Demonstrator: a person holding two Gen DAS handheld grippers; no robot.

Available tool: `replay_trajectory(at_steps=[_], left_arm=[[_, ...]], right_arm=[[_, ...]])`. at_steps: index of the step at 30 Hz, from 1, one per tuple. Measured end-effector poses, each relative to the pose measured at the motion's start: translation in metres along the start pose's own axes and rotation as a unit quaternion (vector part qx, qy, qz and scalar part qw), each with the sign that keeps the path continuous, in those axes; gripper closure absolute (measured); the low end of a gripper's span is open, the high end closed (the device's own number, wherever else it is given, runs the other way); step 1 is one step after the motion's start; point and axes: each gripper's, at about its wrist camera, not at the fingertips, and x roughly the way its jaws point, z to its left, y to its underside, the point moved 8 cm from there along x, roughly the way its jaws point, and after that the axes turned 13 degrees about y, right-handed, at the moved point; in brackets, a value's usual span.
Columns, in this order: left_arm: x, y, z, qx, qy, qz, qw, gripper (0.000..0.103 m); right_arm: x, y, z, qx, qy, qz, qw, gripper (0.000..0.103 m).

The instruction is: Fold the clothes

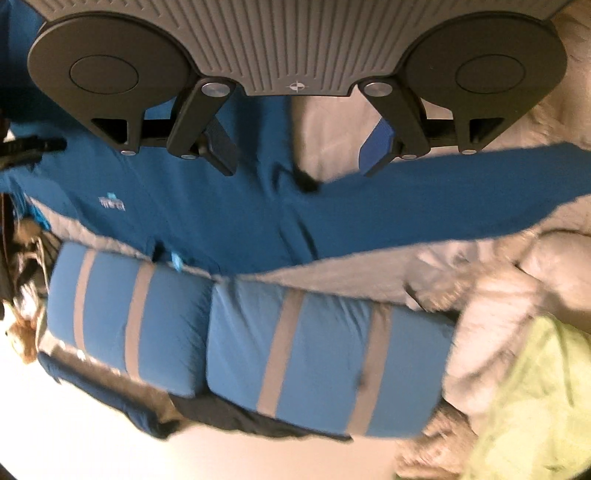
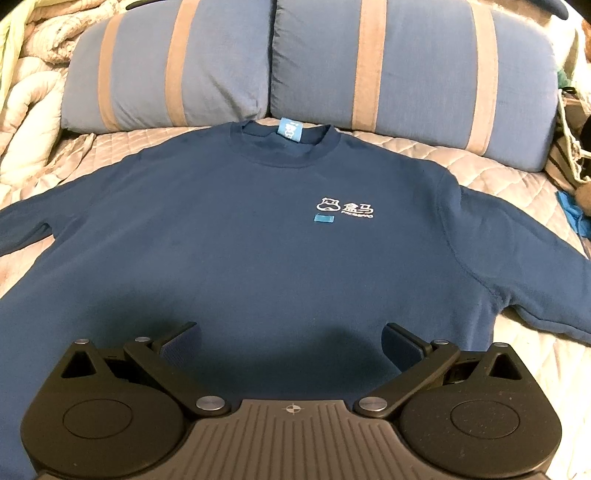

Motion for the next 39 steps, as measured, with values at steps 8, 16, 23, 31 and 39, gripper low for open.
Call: replay_trajectory(at_steps=[8,16,23,31,39], left_arm=[[-0.045,-0.011,0.047,-0.052,-0.048,-0.045,0.9965,0.025],[-0.050,0.002,0.111,-0.097,-0.096,-0.045,0.9896,0.025],[-0.055,0.019,0.177,-0.171,-0.129,-0.054,0.9752,0.025],[-0.055,0.042,0.225,-0.219,-0.162,-0.058,0.9605,0.025],[-0.067,0.071,0.252,-0.321,-0.168,-0.110,0.9256,0.027]], right_arm=[[0.001,0.002,0.013,-0.045,-0.008,0.008,0.999,0.000],[-0.007,0.000,0.003,-0.004,-0.024,-0.021,0.999,0.000],[-0.008,-0.001,-0.002,0.017,-0.037,-0.026,0.999,0.000],[-0.007,-0.001,-0.008,0.039,-0.053,-0.023,0.998,0.000],[-0.009,-0.001,-0.004,0.028,-0.050,-0.027,0.998,0.000]])
